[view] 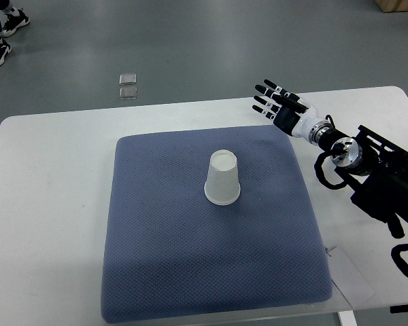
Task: Stack paper cups
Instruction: 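Raise the right hand and move it above the loose white paper cup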
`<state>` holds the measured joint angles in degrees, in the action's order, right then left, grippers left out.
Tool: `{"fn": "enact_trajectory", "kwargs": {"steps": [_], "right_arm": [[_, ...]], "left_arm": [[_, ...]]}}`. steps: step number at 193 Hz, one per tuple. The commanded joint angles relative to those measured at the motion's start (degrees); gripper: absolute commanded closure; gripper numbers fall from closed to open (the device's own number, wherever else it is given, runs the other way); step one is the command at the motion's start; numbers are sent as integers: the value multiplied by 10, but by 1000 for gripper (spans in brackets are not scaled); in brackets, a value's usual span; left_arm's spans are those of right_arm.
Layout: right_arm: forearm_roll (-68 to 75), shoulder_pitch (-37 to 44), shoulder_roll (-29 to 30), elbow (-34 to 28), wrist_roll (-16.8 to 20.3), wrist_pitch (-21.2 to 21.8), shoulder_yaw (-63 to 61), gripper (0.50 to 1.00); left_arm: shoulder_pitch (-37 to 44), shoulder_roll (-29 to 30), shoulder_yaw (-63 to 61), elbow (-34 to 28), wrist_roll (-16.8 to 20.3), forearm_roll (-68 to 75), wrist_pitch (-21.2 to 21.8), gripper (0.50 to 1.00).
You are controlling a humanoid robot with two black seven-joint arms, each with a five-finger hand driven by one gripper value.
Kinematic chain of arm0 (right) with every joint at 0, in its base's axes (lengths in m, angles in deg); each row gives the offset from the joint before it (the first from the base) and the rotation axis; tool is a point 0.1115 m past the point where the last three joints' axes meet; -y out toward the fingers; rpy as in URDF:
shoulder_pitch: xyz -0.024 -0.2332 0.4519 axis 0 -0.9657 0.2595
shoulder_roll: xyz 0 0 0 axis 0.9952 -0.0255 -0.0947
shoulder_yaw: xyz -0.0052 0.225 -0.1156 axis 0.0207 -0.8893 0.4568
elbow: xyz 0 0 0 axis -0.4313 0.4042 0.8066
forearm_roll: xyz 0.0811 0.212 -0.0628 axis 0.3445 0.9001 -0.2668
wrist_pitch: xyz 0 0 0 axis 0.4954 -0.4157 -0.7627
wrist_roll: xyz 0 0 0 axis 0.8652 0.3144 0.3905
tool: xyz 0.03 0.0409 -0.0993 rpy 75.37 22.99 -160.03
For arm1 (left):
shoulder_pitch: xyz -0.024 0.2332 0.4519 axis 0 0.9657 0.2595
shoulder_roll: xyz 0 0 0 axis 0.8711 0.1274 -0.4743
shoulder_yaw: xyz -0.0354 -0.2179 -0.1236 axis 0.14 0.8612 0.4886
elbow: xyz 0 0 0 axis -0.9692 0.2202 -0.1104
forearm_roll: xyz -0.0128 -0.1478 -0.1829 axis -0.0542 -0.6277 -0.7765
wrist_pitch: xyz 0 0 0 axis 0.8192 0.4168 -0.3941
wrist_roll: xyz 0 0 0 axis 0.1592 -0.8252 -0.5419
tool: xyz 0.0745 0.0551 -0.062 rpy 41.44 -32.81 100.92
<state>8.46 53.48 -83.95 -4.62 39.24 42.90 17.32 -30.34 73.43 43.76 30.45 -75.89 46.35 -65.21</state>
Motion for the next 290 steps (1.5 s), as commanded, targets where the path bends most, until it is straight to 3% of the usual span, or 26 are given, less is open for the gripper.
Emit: {"fn": "enact_trajectory", "kwargs": {"steps": [1, 81, 116, 126, 127, 155, 188, 216, 243, 254, 255, 261, 273, 274, 290], "right_arm": [[0, 0, 0, 0, 0, 0, 1, 576], [-11, 3, -8, -7, 1, 13, 12, 576], [-66, 11, -94, -89, 13, 33, 37, 574], [-66, 11, -94, -89, 13, 33, 37, 574], [-87, 25, -118, -109, 25, 32, 37, 574], [-162, 69, -183, -145, 70, 54, 75, 574], [-280, 167, -275, -186, 93, 116, 242, 574], [-353, 301, -364, -278, 139, 204, 388, 574], [-411, 480, -391, -343, 157, 206, 552, 574], [-411, 480, -391, -343, 157, 206, 552, 574], [-418, 552, -387, -366, 157, 206, 619, 574], [-421, 589, -384, -381, 157, 206, 656, 574], [-422, 599, -383, -386, 157, 206, 667, 574], [-422, 643, -375, -407, 157, 206, 707, 574], [-423, 688, -352, -417, 157, 206, 744, 574]], "left_arm": [[0, 0, 1, 0, 0, 0, 0, 500], [0, 0, 4, 1, 0, -1, 0, 500], [0, 0, 4, 2, 0, 0, 0, 500], [0, 0, 4, 2, 0, 0, 0, 500], [0, 0, 4, 2, 0, 0, 0, 500], [0, 0, 1, 2, 0, 1, -1, 500], [0, 0, 1, 2, 0, 1, -1, 500], [0, 0, 0, 3, 0, 2, -1, 500], [0, 0, 0, 8, 0, 3, -2, 500], [0, 0, 0, 8, 0, 3, -2, 500], [0, 0, 0, 15, 0, 3, -2, 500], [0, 0, 0, 16, 0, 3, -2, 500], [0, 0, 0, 16, 0, 3, -2, 500], [0, 0, 0, 17, 0, 3, -2, 500], [0, 0, 0, 17, 0, 3, -2, 500]]}}
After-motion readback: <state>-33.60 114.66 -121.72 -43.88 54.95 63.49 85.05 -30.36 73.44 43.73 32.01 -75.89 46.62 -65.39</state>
